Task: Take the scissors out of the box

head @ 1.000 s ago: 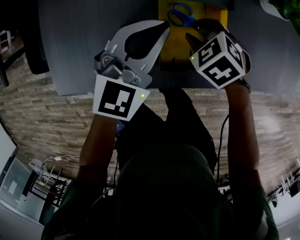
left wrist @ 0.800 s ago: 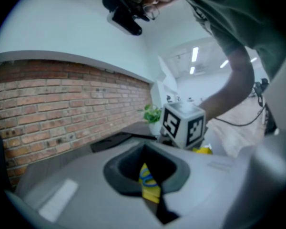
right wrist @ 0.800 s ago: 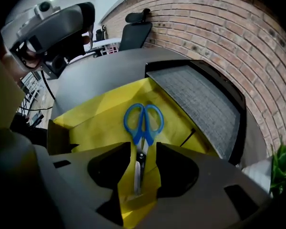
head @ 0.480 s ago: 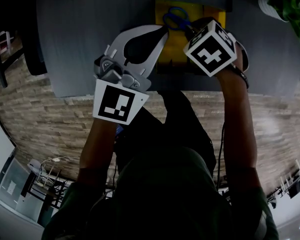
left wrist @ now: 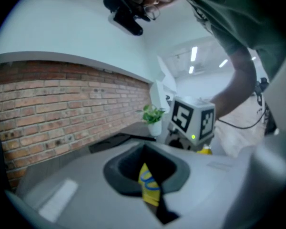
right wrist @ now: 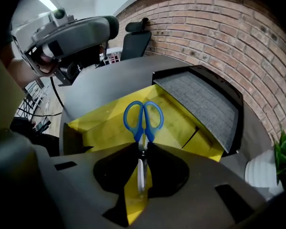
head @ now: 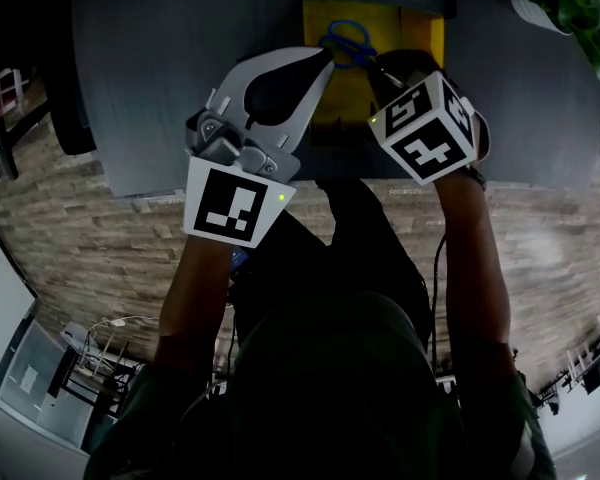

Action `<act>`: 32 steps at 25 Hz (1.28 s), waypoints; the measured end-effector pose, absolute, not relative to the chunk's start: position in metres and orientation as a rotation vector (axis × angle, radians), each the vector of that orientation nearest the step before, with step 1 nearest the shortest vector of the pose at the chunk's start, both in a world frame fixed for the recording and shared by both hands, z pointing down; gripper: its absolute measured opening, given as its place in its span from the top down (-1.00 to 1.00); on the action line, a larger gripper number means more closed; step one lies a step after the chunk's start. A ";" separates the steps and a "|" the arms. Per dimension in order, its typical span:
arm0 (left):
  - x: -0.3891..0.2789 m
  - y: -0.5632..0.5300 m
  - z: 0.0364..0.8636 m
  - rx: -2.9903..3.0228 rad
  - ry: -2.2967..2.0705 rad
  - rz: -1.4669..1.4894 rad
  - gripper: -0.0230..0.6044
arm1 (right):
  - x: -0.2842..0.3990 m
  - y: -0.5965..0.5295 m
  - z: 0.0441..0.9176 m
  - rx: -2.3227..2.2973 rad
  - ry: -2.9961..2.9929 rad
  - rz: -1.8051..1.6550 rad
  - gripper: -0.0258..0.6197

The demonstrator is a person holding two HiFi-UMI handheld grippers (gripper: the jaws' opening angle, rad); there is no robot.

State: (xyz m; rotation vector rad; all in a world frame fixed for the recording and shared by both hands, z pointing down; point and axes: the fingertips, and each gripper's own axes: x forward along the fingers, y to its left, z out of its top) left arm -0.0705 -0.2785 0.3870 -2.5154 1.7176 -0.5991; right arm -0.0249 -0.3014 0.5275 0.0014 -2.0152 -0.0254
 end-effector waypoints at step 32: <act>-0.025 -0.304 0.284 -2.456 1.419 -0.653 0.93 | 0.028 -0.336 0.373 0.354 -2.252 -0.031 0.74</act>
